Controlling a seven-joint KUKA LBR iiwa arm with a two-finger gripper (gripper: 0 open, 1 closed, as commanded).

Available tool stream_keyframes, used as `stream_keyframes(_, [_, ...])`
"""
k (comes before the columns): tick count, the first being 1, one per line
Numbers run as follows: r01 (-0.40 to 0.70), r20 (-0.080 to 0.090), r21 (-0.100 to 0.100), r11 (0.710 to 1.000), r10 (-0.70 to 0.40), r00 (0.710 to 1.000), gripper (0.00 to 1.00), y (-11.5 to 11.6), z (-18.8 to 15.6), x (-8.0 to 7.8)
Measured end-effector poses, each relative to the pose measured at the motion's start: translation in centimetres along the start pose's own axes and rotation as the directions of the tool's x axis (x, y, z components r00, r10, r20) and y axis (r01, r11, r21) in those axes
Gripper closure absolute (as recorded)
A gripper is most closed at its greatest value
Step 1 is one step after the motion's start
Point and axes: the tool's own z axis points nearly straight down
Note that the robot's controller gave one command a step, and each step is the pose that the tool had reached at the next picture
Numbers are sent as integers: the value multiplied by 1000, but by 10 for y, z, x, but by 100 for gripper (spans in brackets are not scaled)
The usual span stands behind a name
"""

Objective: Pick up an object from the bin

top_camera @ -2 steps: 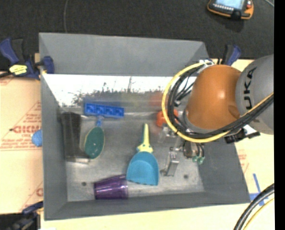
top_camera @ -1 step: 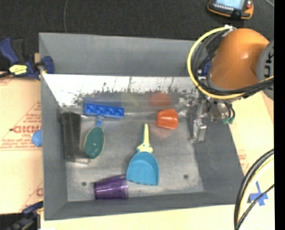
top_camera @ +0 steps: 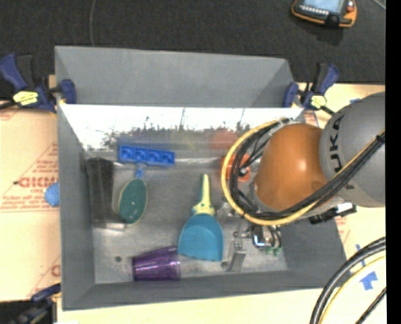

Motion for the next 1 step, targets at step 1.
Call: stream_keyframes(1, [115,26,12,993,-115,993,0,-39,-7,-92])
